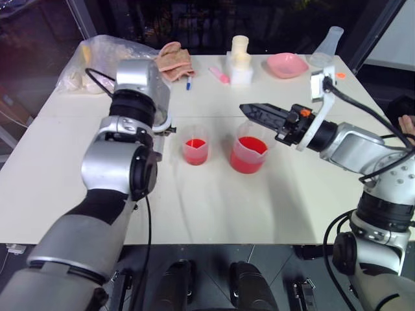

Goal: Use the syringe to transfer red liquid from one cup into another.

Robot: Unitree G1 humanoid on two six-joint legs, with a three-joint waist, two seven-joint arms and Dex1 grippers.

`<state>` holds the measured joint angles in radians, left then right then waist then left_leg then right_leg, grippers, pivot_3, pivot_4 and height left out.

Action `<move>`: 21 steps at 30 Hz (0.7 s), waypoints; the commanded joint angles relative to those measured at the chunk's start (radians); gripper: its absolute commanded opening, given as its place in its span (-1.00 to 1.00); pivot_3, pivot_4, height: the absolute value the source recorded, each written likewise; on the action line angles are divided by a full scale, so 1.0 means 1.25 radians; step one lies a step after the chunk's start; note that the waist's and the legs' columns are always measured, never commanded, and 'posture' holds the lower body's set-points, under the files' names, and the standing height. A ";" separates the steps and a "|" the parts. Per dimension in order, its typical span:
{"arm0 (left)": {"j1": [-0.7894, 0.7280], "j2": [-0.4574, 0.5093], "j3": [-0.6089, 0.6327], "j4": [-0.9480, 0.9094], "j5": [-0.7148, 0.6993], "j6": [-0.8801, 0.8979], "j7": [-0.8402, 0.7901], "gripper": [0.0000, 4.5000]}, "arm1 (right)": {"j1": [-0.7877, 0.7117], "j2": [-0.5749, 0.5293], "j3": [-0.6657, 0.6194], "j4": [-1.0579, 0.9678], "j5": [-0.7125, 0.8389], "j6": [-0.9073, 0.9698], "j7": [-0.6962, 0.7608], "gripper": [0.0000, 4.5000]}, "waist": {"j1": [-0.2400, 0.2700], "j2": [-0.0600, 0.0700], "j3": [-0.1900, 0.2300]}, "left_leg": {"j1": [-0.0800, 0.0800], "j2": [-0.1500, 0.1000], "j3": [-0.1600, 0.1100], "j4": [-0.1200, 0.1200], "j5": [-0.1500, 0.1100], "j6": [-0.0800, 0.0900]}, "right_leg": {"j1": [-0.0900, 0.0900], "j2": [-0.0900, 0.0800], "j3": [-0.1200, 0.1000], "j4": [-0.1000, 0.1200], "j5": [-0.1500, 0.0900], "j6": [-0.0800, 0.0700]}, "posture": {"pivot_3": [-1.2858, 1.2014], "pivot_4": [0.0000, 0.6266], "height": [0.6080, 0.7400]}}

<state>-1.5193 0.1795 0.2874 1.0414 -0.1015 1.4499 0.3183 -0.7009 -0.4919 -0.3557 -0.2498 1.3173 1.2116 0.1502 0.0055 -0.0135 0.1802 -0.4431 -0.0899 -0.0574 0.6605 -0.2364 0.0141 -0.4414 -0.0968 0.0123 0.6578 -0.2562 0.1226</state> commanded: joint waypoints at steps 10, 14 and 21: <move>0.046 -0.032 0.117 -0.016 0.009 -0.023 0.110 0.01 | 0.006 -0.027 0.011 -0.037 0.051 -0.045 -0.033 0.59 | 0.004 0.000 0.000 | 0.000 0.000 0.000 0.001 0.000 0.000 | 0.000 0.000 0.000 0.001 0.000 0.000 | 0.03 -0.52 1.00; 0.049 -0.035 0.128 -0.028 0.002 -0.017 0.109 0.52 | 0.009 -0.033 0.017 -0.037 0.059 -0.054 -0.038 0.59 | 0.004 0.000 0.000 | 0.000 0.000 0.000 0.001 0.000 0.000 | 0.000 0.000 0.000 0.002 0.000 0.000 | 0.03 -0.52 1.00; 0.071 -0.031 0.111 -0.102 0.009 0.007 0.091 1.00 | 0.014 -0.044 0.025 -0.038 0.068 -0.067 -0.040 0.59 | 0.004 0.000 0.000 | 0.000 0.000 0.000 0.001 0.000 0.000 | -0.001 0.000 0.000 0.003 0.000 0.000 | 0.03 -0.52 1.00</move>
<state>-1.4300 0.1336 0.4407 0.9731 -0.0941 1.4492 0.4460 -0.6793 -0.5318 -0.3186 -0.2620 1.3797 1.1479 0.0997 0.0101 -0.0134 0.1800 -0.4430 -0.0903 -0.0570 0.6621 -0.2361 0.0137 -0.4420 -0.0972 0.0126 0.6616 -0.2562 0.1226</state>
